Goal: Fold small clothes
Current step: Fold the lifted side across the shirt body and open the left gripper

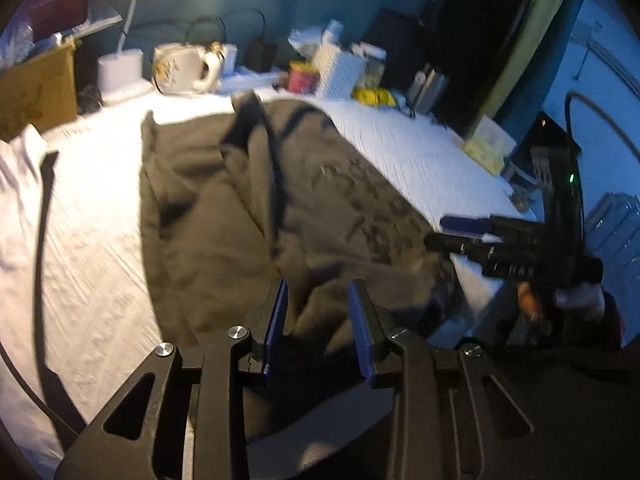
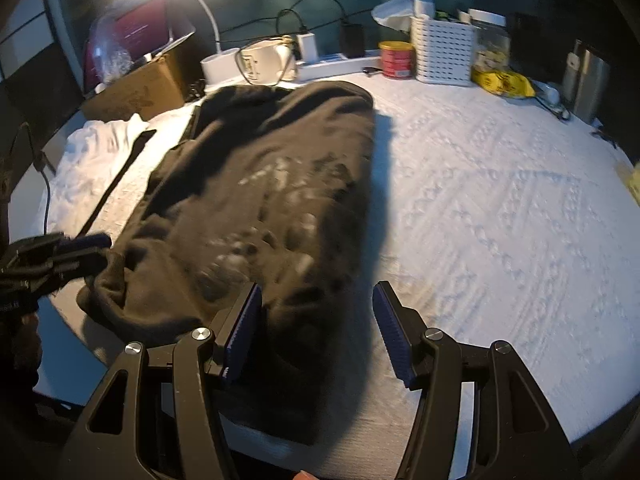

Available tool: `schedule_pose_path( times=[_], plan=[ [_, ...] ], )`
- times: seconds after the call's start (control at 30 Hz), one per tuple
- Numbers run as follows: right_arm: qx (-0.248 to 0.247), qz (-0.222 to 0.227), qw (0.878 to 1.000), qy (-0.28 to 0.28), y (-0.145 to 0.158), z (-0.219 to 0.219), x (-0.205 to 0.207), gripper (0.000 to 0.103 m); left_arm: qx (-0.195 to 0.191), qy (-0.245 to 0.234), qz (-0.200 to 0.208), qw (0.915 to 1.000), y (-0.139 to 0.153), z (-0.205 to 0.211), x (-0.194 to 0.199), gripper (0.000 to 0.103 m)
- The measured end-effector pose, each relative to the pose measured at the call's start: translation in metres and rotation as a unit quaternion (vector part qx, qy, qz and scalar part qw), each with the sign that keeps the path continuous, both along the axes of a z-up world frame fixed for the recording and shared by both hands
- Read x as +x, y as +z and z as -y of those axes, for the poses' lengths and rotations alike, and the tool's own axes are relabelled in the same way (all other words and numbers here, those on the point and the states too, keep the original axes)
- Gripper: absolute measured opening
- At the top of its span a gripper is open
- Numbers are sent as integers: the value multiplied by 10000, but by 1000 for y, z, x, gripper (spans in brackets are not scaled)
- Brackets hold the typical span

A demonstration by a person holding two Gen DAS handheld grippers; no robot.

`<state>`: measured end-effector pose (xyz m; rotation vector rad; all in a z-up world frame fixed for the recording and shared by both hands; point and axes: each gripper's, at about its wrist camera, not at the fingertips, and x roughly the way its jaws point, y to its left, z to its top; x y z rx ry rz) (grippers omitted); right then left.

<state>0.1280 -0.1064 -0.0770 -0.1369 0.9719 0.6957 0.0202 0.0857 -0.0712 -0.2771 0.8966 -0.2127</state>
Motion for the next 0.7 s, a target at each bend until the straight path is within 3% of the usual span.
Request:
schedule_pose_path(
  times=[0.07, 0.13, 0.2, 0.47, 0.7],
  plan=[
    [4, -29, 10000, -55, -2, 5, 1, 61, 51, -49, -262, 9996, -12, 2, 2, 31],
    [7, -54, 10000, -79, -4, 7, 1, 61, 32, -83, -259, 9996, -17, 2, 0, 30],
    [3, -54, 10000, -81, -5, 8, 0, 61, 83, 57, -198, 9998, -17, 0, -2, 3],
    [-138, 19, 9999, -48, -8, 8, -2, 61, -24, 791, 234, 9966, 23, -31, -30, 1],
    [-257, -46, 9997, 7, -22, 4, -6, 61, 268, 730, -367, 9963, -6, -35, -35, 1]
  ],
)
